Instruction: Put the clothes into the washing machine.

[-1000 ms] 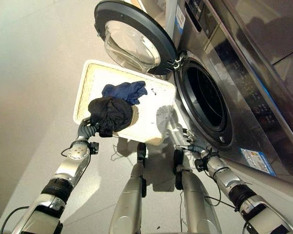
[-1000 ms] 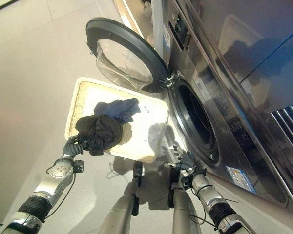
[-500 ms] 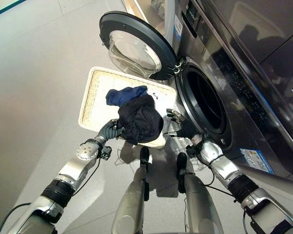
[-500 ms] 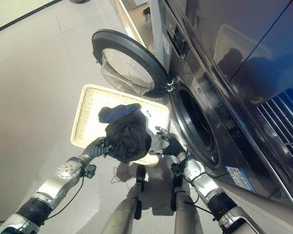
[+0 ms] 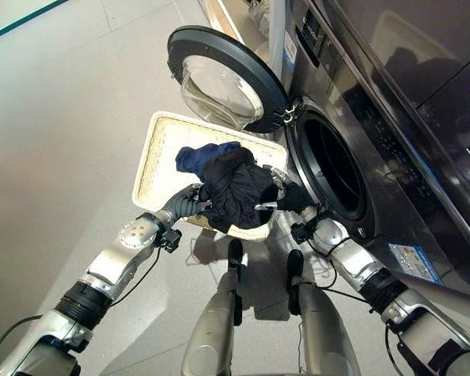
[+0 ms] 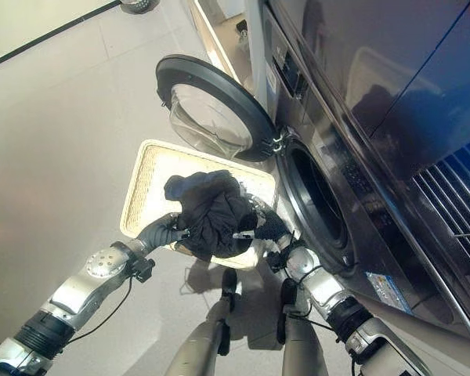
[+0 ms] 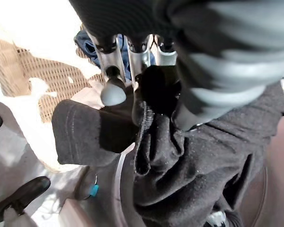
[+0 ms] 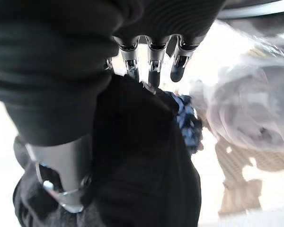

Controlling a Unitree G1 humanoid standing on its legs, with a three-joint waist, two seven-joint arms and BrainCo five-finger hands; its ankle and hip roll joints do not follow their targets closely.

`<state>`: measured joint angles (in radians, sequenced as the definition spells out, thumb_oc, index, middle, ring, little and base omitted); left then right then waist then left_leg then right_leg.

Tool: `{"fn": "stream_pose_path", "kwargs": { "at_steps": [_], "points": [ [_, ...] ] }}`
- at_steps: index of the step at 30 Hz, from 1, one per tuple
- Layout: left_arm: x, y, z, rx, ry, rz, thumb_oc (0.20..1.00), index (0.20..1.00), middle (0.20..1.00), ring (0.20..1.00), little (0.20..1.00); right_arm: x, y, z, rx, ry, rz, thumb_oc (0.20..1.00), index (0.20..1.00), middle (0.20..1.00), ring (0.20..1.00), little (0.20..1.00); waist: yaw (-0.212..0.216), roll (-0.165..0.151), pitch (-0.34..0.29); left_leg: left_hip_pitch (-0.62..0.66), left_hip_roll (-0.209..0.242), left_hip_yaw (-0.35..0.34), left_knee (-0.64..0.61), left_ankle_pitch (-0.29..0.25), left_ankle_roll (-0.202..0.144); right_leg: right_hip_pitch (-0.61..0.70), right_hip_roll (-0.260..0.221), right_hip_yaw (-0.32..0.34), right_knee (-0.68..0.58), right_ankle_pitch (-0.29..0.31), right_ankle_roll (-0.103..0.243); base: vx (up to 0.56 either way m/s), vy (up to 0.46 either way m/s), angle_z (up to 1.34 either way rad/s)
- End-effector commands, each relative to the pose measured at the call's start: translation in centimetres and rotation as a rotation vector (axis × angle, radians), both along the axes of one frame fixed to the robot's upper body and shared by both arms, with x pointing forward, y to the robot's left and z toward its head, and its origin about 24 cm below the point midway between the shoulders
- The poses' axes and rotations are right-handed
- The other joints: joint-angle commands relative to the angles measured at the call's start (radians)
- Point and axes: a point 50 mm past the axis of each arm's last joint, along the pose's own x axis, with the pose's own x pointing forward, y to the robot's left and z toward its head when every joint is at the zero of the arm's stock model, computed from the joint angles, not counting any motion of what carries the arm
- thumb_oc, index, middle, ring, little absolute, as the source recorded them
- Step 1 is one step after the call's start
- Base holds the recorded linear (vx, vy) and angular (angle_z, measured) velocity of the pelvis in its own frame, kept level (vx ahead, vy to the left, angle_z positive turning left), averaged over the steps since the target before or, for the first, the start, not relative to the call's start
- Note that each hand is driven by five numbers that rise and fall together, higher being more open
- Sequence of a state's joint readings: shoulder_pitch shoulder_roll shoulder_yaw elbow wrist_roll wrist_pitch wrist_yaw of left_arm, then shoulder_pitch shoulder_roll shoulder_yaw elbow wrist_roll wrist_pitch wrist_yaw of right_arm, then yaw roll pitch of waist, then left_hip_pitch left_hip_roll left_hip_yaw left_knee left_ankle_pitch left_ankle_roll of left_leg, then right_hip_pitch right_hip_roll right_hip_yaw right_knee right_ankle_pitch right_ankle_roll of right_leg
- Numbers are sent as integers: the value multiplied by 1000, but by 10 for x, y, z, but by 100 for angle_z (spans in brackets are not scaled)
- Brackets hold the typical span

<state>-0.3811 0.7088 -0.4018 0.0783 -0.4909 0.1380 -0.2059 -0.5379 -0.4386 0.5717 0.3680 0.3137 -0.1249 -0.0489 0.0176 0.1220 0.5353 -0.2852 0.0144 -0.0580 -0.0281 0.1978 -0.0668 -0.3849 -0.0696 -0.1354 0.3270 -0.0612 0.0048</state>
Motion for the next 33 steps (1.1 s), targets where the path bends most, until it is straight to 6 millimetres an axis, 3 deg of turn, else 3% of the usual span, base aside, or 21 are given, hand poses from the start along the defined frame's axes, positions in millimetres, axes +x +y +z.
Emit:
{"fn": "stream_pose_path", "kwargs": {
  "at_steps": [1,12,16,17,19,26,27,28,29,33],
  "points": [
    [-3,-29,41,-64,-142,-171,200,200,200,200,200,-8,37,12,83,32,192,1000,1000,1000,1000,1000,6,-48,-30,63,-124,38,39,-115,45,129,-23,33,-289,167,74,0,0,0],
    [-10,-53,40,-92,-95,-346,200,200,200,200,200,-24,53,-21,148,332,324,1000,1000,1000,1000,1000,1,-59,-16,50,-117,52,41,-106,45,120,-16,35,-293,171,66,0,0,0],
    [-13,-62,36,-103,-59,-390,200,200,200,200,200,-28,56,-25,219,369,336,1000,1000,1000,1000,1000,-1,-60,-15,41,-116,54,38,-103,46,110,-13,34,-293,173,65,0,0,0],
    [-14,-66,33,-108,-37,-396,200,200,200,200,200,-28,58,-25,268,375,332,548,548,548,548,548,-2,-61,-15,32,-116,56,40,-101,45,101,-12,35,-291,175,63,0,0,0],
    [-14,-70,26,-120,2,-402,200,200,200,200,200,-29,60,-23,354,385,321,200,200,200,200,200,-5,-62,-15,24,-115,57,40,-98,45,91,-9,35,-290,178,63,6,-4,-2],
    [-15,-72,-2,-125,124,-322,200,200,200,200,200,-27,60,-18,590,343,214,200,200,200,200,200,-13,-62,-15,-1,-113,66,34,-95,46,57,-1,35,-292,187,64,20,-6,-8],
    [-15,-70,-8,-120,149,-291,445,445,445,445,445,-27,59,-18,617,330,187,200,200,200,200,200,-14,-61,-15,-5,-112,66,32,-93,46,51,0,35,-293,188,64,16,-10,-11],
    [-15,-68,-15,-110,168,-262,868,868,868,868,868,-27,57,-19,643,335,163,200,200,200,200,200,-15,-61,-15,-8,-111,68,31,-93,45,47,0,35,-293,189,64,25,-20,-10],
    [-15,-65,-25,-90,192,-219,1000,1000,1000,1000,1000,-26,53,-23,684,358,130,200,200,200,200,200,-15,-60,-15,-16,-110,68,32,-91,44,38,1,35,-291,190,63,23,-25,-9],
    [-10,-52,-39,-46,173,-44,1000,1000,1000,1000,1000,-23,43,-35,769,416,55,200,200,200,200,200,-15,-54,-15,-35,-110,67,34,-88,43,17,5,37,-280,185,59,9,-36,-6]
  ]
}}
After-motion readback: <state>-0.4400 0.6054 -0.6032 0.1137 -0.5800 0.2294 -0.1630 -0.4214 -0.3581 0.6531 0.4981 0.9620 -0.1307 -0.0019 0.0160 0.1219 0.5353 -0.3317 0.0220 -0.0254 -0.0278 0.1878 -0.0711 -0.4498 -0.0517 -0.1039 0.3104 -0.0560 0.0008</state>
